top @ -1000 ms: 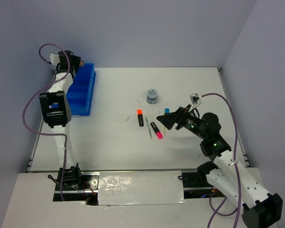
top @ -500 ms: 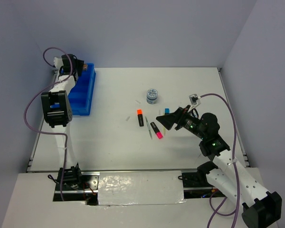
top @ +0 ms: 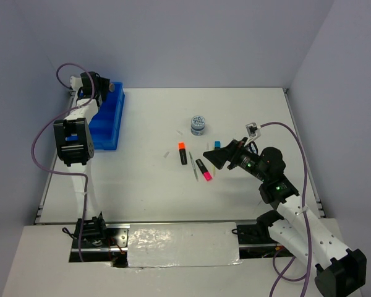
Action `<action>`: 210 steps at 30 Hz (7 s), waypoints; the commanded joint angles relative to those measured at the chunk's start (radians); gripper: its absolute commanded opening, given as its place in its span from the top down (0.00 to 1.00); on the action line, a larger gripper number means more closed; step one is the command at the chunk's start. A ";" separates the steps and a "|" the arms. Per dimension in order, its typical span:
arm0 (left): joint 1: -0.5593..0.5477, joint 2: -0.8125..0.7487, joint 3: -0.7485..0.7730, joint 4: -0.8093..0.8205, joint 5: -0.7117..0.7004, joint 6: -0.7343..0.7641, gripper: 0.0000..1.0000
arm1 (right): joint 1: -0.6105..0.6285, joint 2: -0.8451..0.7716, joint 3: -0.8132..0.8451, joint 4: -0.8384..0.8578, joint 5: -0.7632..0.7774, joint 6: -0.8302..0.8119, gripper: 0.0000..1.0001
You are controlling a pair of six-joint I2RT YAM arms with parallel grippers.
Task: Sort the stationery into containers
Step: Place the stationery in the storage box, then pick up the pen from the center of the board, then close the pen cap on the pen.
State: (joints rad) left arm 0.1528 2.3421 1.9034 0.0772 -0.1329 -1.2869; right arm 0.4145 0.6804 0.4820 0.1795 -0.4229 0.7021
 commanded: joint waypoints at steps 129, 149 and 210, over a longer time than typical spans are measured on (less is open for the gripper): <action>-0.657 -0.438 -0.472 -0.597 0.098 0.968 0.38 | 0.334 0.137 0.402 -0.781 0.575 -0.294 1.00; -0.674 -0.331 -0.498 -0.547 0.115 1.005 0.50 | 0.337 0.148 0.397 -0.755 0.510 -0.323 1.00; -0.782 -1.474 -1.354 0.553 0.348 0.201 1.00 | 0.599 0.182 0.130 0.011 0.418 -0.084 1.00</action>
State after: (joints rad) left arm -0.6239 0.8783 0.5365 0.5934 0.1890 -1.1015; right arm 1.0050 0.8753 0.5541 0.1764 -0.0330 0.6483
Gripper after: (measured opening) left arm 0.047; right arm 0.045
